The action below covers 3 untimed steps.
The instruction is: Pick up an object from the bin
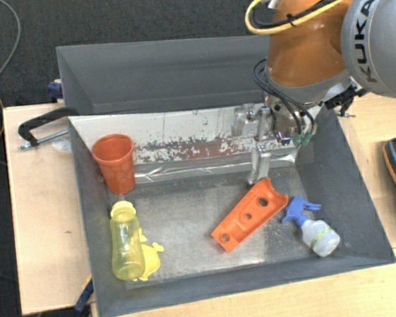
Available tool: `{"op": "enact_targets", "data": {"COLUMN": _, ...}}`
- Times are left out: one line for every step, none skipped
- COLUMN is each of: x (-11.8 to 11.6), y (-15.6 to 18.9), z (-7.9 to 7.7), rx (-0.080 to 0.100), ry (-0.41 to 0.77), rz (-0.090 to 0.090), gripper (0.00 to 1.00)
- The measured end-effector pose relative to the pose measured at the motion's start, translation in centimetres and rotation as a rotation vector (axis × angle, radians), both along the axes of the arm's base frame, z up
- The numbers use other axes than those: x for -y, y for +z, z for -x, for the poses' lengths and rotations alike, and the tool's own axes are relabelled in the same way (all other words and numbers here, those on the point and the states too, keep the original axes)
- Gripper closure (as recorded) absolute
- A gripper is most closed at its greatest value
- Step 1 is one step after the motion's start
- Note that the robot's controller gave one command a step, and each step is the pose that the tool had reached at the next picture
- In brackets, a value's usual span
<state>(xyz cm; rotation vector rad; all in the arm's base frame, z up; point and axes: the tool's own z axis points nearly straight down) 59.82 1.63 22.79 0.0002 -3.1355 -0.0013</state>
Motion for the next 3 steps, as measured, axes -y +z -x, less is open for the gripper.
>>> {"op": "enact_targets", "data": {"x": 0.0, "y": 0.5, "z": -0.1, "rx": 0.009, "ry": 0.0, "rz": 0.0, "gripper": 0.0}}
{"op": "enact_targets", "data": {"x": 0.3, "y": -1.6, "z": 1.8, "rx": 0.017, "ry": 0.078, "rz": -0.001, "gripper": 0.0}}
{"op": "enact_targets", "data": {"x": 3.5, "y": -6.3, "z": 5.3, "rx": 0.01, "ry": 0.116, "rz": -0.001, "gripper": 0.0}}
